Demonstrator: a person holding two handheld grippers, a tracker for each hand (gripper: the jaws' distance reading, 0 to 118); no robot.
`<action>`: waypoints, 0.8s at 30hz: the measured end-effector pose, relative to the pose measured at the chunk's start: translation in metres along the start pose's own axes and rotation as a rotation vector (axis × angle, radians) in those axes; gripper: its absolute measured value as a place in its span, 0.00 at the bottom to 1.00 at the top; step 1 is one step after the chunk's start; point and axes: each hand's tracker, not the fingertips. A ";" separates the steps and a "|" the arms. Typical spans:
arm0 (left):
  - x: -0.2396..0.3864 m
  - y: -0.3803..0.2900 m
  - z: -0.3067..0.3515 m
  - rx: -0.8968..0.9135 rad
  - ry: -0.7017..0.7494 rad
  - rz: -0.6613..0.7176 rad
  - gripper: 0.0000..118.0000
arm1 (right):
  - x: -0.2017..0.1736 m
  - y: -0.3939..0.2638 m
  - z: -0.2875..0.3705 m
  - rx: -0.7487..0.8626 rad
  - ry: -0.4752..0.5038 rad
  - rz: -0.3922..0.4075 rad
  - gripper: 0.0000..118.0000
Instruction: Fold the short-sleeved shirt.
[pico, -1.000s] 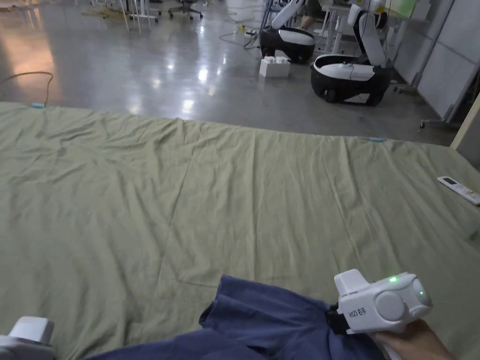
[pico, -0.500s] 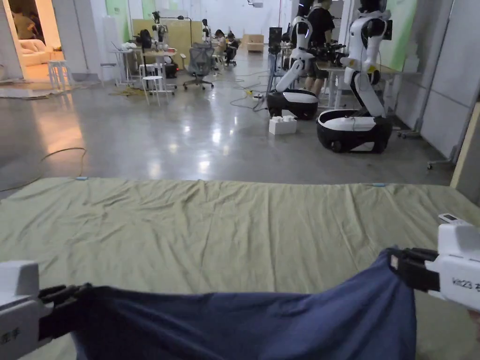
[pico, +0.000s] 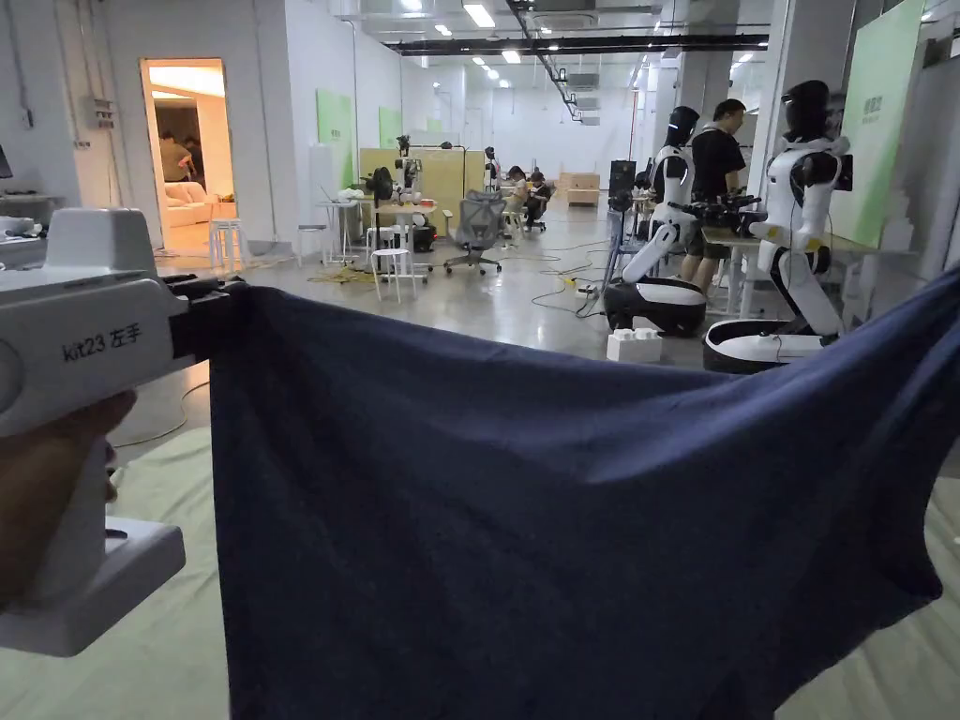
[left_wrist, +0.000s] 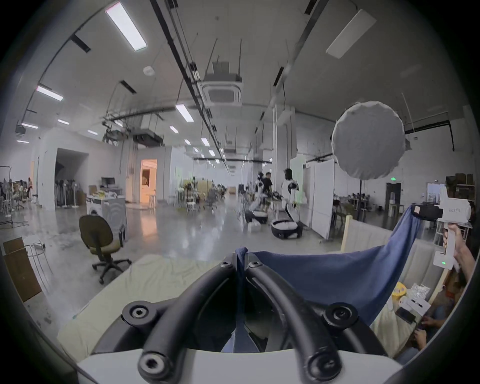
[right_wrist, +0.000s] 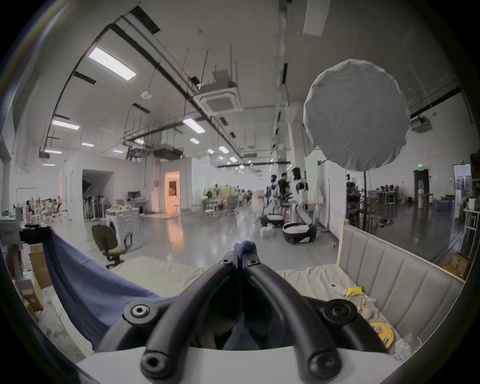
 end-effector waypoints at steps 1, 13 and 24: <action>-0.003 0.002 -0.001 0.005 0.000 0.011 0.03 | -0.001 0.001 0.002 0.024 0.001 0.006 0.02; -0.018 -0.017 -0.057 -0.014 0.049 0.074 0.03 | -0.009 -0.032 -0.038 0.002 -0.106 0.135 0.02; -0.026 -0.011 -0.143 -0.041 0.103 0.055 0.03 | -0.005 -0.036 -0.113 0.009 -0.169 0.170 0.02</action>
